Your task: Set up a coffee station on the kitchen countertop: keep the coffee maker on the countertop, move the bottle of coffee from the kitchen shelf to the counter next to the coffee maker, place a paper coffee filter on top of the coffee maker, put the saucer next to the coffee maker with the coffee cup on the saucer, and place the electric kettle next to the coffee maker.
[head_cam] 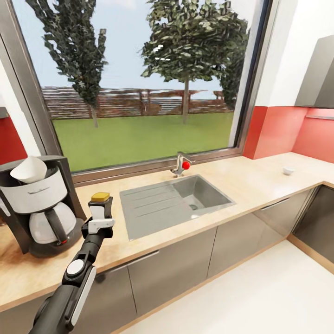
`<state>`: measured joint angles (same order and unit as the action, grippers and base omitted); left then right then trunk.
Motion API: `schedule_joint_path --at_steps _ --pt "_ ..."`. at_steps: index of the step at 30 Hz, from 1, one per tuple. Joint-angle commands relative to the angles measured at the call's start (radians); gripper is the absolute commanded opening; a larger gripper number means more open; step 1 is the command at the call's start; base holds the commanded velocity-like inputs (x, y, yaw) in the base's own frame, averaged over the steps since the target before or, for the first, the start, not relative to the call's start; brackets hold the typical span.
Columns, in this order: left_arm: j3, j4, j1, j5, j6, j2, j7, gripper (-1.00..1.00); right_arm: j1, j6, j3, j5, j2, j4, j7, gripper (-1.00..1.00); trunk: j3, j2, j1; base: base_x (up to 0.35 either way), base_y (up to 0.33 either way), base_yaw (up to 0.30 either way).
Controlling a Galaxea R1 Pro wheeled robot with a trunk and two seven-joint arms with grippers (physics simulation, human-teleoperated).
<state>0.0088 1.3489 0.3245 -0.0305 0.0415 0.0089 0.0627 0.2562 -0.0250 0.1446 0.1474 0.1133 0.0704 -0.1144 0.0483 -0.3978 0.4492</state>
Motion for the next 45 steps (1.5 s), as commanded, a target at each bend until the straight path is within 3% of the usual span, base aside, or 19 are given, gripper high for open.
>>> schedule_joint_path --at_steps 1,5,10,14,39,45 --pt "-0.001 0.001 0.001 -0.005 0.004 0.000 0.003 -1.00 0.001 -0.003 0.009 0.010 0.000 -0.001 -0.004 1.00 0.002 -0.002 0.001 0.125 -0.041 0.001" --pt "-0.001 -0.027 0.001 -0.005 0.002 0.000 0.004 -1.00 0.001 -0.003 0.009 0.011 0.000 -0.001 -0.004 1.00 0.003 -0.002 0.001 0.201 -0.068 0.052" --pt "-0.001 -0.066 0.001 -0.004 -0.088 -0.005 0.006 -1.00 0.001 -0.003 0.009 0.011 0.000 -0.001 -0.003 1.00 0.007 -0.002 0.001 0.040 -0.011 0.114" --pt "-0.001 -0.069 0.001 -0.001 -0.111 -0.007 0.008 -1.00 0.001 -0.003 0.008 0.011 0.000 -0.001 -0.004 1.00 0.007 -0.002 0.001 0.004 -0.001 0.018" --pt "0.004 -0.161 -0.013 -0.005 -0.118 -0.006 0.065 -1.00 0.001 -0.003 0.007 0.011 0.004 -0.001 -0.002 1.00 0.013 -0.002 0.001 0.029 0.000 0.021" --pt "0.008 -0.156 -0.019 -0.005 -0.111 0.000 0.061 -1.00 0.000 -0.003 0.009 0.009 -0.019 0.000 0.001 1.00 0.013 -0.002 0.001 0.000 0.000 0.000"
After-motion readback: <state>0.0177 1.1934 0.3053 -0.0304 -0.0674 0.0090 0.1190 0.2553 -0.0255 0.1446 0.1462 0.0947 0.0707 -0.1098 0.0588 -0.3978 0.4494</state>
